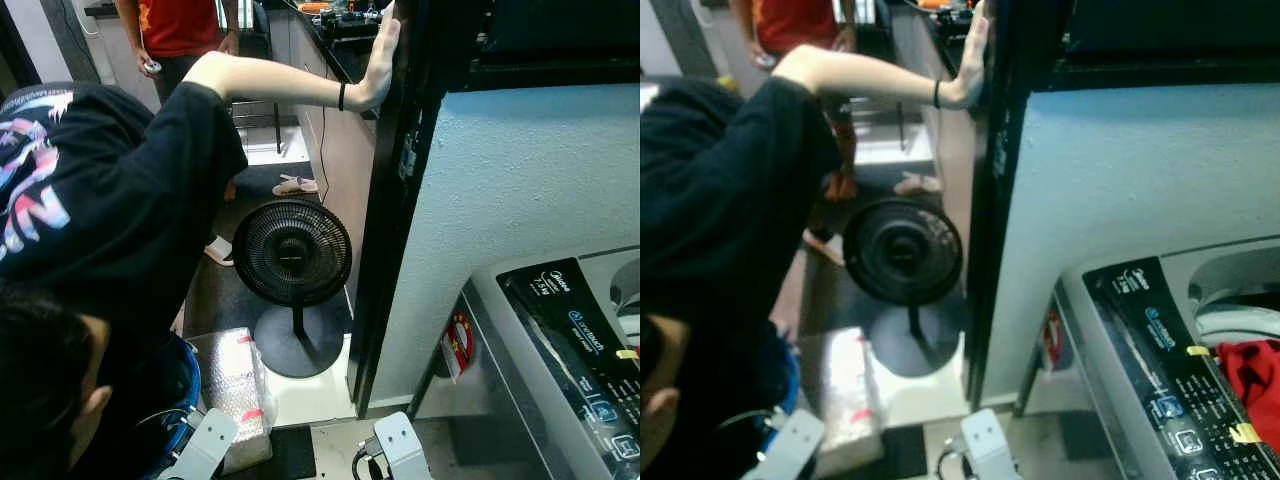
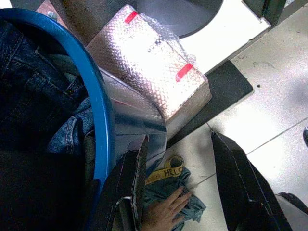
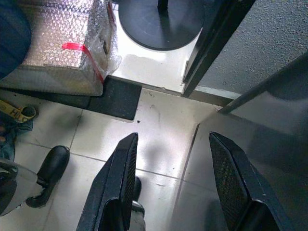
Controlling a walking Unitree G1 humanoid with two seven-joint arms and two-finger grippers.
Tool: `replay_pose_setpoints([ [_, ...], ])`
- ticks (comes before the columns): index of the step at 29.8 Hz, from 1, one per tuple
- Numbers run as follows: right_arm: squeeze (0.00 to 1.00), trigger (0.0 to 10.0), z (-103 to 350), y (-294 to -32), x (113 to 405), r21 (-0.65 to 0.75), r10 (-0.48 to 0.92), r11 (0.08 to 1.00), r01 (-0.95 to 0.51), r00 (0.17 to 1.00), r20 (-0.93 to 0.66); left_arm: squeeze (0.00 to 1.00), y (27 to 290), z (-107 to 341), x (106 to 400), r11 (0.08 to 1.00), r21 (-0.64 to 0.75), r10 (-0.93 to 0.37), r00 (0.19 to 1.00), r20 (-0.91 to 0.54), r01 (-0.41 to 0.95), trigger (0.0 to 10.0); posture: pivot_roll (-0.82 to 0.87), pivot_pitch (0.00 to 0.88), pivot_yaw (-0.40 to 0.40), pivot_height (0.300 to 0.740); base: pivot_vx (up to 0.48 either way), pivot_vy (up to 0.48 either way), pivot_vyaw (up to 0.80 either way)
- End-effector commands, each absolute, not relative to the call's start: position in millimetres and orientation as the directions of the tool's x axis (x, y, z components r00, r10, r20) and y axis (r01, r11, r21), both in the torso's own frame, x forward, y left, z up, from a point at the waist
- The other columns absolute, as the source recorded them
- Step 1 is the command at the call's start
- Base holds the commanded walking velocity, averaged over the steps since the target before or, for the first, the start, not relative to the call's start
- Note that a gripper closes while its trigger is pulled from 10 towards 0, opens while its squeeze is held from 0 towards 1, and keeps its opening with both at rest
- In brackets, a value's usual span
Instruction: Clothes washing
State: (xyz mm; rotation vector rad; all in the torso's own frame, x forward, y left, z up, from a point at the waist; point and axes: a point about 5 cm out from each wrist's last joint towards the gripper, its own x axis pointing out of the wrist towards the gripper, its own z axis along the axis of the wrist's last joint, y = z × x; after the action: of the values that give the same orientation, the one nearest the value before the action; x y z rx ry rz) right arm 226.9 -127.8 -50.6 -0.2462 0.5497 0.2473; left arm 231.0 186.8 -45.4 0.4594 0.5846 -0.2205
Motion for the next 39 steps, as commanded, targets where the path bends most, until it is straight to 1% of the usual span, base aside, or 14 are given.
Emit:
replay_pose_setpoints([
  [1,0.00,10.0,-54.8,-126.4,221.5,-0.159,0.162,0.941,-0.298,0.811,-0.562,0.00,189.4,-48.9,226.0,0.872,0.356,-0.067,0.802,-0.594,0.336,10.0,-0.01,0.022,0.077,0.740,0.000,0.000,0.00],
  [39,0.00,10.0,-52.8,-128.3,224.7,-0.167,0.156,0.941,-0.294,0.817,-0.555,0.00,188.6,-46.3,230.8,0.865,0.361,-0.076,0.802,-0.592,0.349,10.0,-0.03,0.005,0.082,0.740,0.000,0.000,0.00],
])
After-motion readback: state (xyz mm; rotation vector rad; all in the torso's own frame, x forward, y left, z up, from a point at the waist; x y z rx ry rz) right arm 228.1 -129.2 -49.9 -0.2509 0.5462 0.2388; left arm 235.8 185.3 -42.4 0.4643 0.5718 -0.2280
